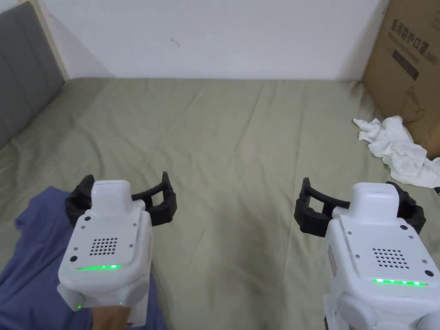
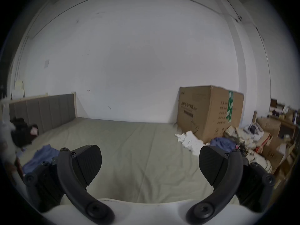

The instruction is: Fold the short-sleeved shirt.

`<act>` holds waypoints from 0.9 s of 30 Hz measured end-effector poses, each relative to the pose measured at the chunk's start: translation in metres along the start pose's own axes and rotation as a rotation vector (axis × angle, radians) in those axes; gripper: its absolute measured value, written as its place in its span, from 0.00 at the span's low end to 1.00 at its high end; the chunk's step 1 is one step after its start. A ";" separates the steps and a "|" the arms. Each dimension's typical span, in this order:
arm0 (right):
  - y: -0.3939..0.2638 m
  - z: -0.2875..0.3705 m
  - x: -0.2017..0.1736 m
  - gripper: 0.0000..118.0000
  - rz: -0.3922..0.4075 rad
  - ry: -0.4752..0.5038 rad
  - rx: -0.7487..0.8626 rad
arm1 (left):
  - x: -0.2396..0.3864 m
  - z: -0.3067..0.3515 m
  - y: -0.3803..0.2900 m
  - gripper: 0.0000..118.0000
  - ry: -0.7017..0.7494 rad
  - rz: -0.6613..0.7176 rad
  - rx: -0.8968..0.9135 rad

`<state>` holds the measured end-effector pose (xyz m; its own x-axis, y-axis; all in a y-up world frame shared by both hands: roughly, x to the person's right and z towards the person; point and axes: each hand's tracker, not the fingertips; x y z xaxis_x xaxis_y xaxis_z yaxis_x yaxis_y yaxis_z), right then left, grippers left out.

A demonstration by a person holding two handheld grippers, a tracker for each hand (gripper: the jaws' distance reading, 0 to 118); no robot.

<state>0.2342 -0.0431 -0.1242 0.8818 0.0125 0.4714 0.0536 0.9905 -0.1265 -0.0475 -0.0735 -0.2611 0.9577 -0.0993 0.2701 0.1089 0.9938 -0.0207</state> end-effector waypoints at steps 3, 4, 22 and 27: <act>-0.003 -0.001 0.000 1.00 -0.012 0.008 -0.021 | 0.002 0.002 -0.005 1.00 0.001 -0.005 -0.011; -0.004 -0.001 0.001 1.00 -0.014 0.013 -0.025 | 0.002 0.002 -0.005 1.00 0.003 0.002 -0.015; -0.004 -0.001 0.001 1.00 -0.011 0.020 -0.048 | -0.004 0.003 -0.003 1.00 -0.010 0.029 -0.011; -0.004 -0.001 0.000 1.00 -0.011 0.031 -0.055 | -0.003 0.004 -0.002 1.00 -0.013 0.018 -0.008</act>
<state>0.2347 -0.0468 -0.1247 0.8950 -0.0031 0.4461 0.0881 0.9815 -0.1699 -0.0514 -0.0754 -0.2577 0.9560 -0.0812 0.2818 0.0942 0.9950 -0.0330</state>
